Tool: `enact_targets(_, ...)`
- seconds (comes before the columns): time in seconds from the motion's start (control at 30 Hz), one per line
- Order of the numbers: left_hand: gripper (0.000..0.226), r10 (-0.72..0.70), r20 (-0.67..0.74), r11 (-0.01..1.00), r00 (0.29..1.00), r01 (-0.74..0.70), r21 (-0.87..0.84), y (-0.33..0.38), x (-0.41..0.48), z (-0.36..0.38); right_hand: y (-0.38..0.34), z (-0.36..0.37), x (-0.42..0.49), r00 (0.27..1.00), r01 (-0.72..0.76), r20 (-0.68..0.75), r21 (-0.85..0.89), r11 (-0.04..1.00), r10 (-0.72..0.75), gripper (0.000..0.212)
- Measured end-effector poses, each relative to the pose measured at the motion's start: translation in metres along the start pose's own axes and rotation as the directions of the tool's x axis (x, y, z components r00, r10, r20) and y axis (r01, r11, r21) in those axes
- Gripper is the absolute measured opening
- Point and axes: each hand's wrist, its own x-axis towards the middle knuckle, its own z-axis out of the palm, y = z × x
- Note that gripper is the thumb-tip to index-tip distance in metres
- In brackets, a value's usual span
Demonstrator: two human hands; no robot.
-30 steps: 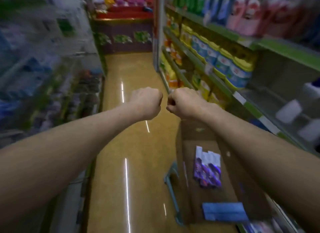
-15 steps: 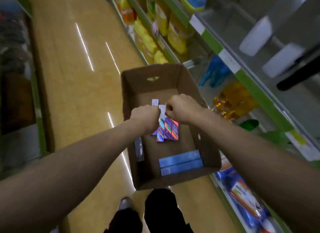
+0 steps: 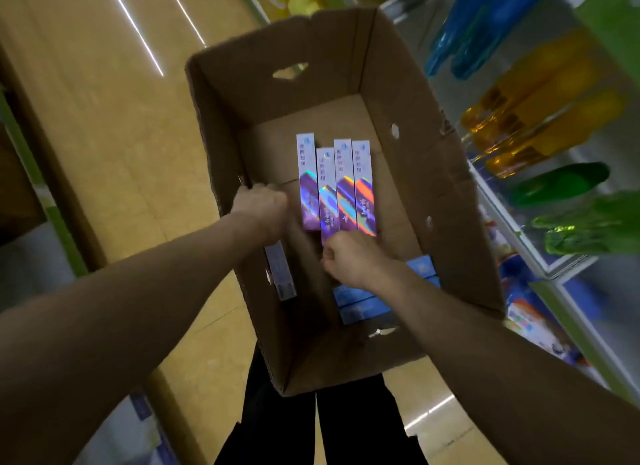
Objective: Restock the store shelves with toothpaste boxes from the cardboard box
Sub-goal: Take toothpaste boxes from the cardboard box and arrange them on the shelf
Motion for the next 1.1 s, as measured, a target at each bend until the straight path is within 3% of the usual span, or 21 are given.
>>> enact_targets(0.13,0.043,0.01,0.095,0.992,0.995,-0.022,0.125,-0.01,0.032,0.012,-0.012,0.029,0.024,0.997,-0.048,0.065,0.021,0.999,0.047,0.028)
enact_targets(0.27,0.041,0.112,0.137,0.968,0.984,-0.139,0.208,0.003,0.046,0.034,-0.011,0.059,0.037,0.983,-0.105,0.149,-0.002,0.994,0.104,0.033)
enact_targets(0.37,0.034,0.297,0.13,0.936,0.946,-0.316,0.156,0.036,0.04,0.057,0.008,0.073,0.039,0.969,-0.144,0.179,-0.156,0.977,0.171,0.042)
enact_targets(0.43,0.031,0.342,0.13,0.932,0.931,-0.353,0.077,0.055,0.035,0.074,0.026,0.075,0.037,0.952,-0.182,0.199,-0.242,0.953,0.232,0.047)
enact_targets(0.6,0.033,0.34,0.203,0.938,0.918,-0.316,-0.14,0.079,0.021,0.111,0.057,0.075,0.036,0.937,-0.157,0.232,-0.388,0.908,0.261,0.054)
enact_targets(0.77,0.048,0.335,0.261,0.894,0.905,-0.218,-0.392,0.092,0.018,0.128,0.059,0.072,0.045,0.942,-0.121,0.236,-0.428,0.896,0.24,0.05)
enact_targets(1.1,0.057,0.238,0.338,0.867,0.91,-0.042,-0.496,0.109,0.029,0.143,0.064,0.073,0.044,0.933,-0.12,0.26,-0.425,0.897,0.248,0.055)
